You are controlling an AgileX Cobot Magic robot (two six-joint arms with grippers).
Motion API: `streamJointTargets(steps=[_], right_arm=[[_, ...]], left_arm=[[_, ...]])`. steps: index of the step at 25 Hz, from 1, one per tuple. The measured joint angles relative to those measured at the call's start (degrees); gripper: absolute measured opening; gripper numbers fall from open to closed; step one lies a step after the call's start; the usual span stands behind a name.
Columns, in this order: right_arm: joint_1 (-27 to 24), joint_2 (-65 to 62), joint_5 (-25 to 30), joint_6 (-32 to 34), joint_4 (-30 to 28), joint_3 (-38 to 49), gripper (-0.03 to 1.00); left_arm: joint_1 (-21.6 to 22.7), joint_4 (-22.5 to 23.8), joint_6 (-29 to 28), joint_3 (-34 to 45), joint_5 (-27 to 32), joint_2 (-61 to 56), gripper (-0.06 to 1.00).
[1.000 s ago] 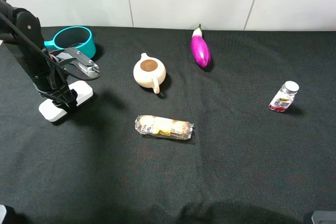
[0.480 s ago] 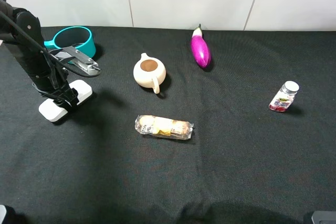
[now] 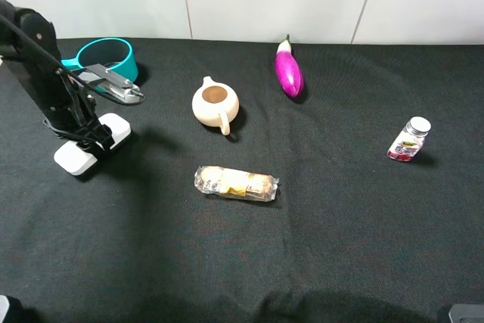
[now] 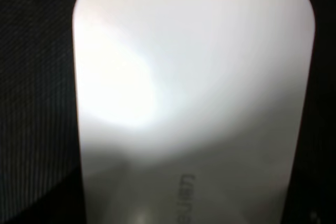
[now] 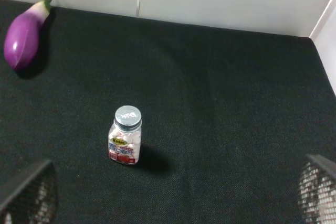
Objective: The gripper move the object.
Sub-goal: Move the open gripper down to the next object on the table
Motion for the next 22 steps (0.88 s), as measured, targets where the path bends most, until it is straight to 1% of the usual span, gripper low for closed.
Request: streamJointTargets(steps=[3,8,16,19,22], right_arm=[[0.0,0.0,0.0,0.0,0.0,0.0,0.69],[0.0,0.0,0.0,0.0,0.0,0.0,0.69],[0.0,0.0,0.0,0.05,0.0,0.0,0.69],[0.0,0.0,0.0,0.05,0.0,0.0,0.69],[0.0,0.0,0.0,0.1,0.0,0.0,0.69]], left_arm=[[0.0,-0.31,-2.06,-1.43,2.43,-1.21,0.67],[0.0,-0.31,-3.7,-3.14,5.89,-3.32,0.67],[0.0,-0.31,-6.27,-4.59,8.92,-6.54,0.67],[0.0,-0.31,-6.97,-6.0,11.25,-7.5,0.67],[0.0,-0.31,-8.85,-7.25,13.68,-8.61,0.67]])
